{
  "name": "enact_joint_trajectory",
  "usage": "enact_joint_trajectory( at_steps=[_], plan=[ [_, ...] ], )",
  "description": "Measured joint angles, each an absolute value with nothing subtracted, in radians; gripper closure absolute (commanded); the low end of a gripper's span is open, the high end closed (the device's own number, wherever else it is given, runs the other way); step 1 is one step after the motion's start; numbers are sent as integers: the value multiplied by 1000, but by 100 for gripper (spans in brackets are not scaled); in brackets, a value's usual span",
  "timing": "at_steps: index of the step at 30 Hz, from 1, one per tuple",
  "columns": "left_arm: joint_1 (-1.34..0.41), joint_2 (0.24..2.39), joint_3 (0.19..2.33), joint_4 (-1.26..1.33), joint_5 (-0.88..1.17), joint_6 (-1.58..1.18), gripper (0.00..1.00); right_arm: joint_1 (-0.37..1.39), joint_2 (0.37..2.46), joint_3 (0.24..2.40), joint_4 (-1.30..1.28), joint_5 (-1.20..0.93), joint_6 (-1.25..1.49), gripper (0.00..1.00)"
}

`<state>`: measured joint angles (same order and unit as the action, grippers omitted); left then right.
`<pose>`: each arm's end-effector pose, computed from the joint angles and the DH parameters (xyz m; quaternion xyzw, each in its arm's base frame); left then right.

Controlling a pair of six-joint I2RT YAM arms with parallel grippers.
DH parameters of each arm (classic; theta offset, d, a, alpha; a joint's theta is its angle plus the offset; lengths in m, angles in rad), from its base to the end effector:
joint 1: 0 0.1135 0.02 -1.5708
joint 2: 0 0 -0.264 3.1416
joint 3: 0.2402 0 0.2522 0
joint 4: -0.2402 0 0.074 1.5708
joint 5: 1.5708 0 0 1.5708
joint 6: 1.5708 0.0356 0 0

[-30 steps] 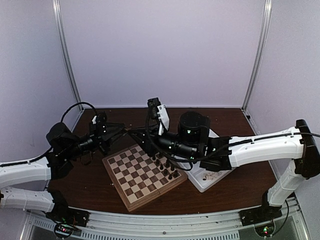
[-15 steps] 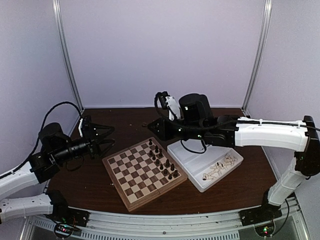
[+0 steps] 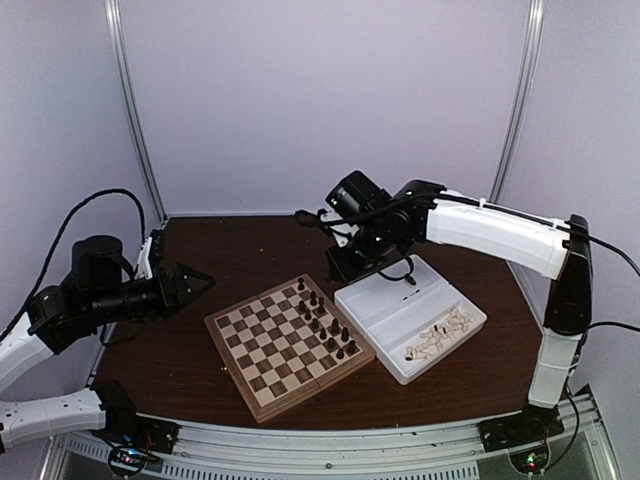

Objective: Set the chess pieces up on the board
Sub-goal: Place the chess piece on the chessboard.

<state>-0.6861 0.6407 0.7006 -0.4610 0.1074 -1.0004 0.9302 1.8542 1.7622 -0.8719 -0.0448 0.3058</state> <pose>0.1136 -0.0980 0.3032 -0.1010 0.8270 -0.4415 0.3332 0.2412 0.3263 0.3142 -0.2994 0.9059 0.1905 0.2311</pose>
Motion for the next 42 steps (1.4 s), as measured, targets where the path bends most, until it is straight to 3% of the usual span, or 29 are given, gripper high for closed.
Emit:
enact_joint_trajectory(
  at_steps=[13, 42],
  plan=[
    [-686, 680, 737, -551, 103, -909, 23, 925, 2099, 1990, -1095, -78, 178, 100],
    [-686, 720, 745, -557, 94, -883, 23, 924, 2287, 2104, -1198, -81, 103, 100]
  ],
)
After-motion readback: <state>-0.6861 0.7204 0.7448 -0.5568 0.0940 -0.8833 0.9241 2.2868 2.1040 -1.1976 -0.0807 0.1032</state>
